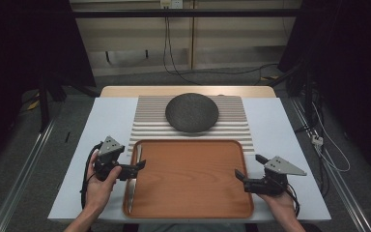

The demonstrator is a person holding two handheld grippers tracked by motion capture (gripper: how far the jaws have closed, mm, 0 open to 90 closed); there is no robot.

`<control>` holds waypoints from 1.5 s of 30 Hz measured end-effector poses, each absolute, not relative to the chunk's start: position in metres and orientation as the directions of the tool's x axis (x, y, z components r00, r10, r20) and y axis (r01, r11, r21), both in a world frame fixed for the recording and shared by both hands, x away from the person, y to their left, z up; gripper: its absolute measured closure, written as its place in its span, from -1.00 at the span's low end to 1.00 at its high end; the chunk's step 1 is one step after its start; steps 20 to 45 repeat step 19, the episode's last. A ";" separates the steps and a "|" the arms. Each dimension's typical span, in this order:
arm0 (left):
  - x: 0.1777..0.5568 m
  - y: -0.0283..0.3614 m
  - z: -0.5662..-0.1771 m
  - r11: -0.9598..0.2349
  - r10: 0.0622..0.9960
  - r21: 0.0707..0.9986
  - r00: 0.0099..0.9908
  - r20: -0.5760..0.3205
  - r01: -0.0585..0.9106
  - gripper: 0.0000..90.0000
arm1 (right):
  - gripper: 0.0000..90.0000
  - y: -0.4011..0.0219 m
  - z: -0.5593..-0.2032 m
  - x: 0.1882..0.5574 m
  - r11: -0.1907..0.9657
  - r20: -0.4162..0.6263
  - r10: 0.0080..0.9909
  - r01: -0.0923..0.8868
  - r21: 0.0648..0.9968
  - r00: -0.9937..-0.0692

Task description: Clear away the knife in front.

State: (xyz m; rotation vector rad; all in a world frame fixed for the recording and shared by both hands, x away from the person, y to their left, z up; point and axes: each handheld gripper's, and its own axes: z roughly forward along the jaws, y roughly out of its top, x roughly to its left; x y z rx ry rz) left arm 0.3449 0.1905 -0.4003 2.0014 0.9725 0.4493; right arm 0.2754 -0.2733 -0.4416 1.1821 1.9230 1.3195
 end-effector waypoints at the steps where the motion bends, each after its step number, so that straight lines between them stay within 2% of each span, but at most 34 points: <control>1: 0.343 0.193 -0.401 -0.343 0.773 0.813 0.634 -0.041 0.470 -0.88 | -0.87 -0.273 -0.441 0.275 0.141 0.058 0.874 0.367 0.919 -0.482; 4: 0.340 0.200 -0.406 -0.311 0.780 0.815 0.621 -0.076 0.490 -0.88 | -0.87 -0.273 -0.441 0.275 0.140 0.059 0.875 0.367 0.919 -0.481; 10: 0.329 0.207 -0.414 -0.304 0.803 0.832 0.595 -0.038 0.464 -0.89 | -0.87 -0.273 -0.441 0.274 0.139 0.058 0.877 0.368 0.920 -0.478; 13: 0.328 0.209 -0.417 -0.296 0.788 0.834 0.613 -0.063 0.466 -0.89 | -0.87 -0.274 -0.441 0.274 0.141 0.054 0.877 0.364 0.921 -0.477; 45: 0.328 0.209 -0.418 -0.308 0.779 0.839 0.625 -0.048 0.448 -0.89 | -0.87 -0.276 -0.441 0.273 0.135 0.058 0.880 0.364 0.921 -0.472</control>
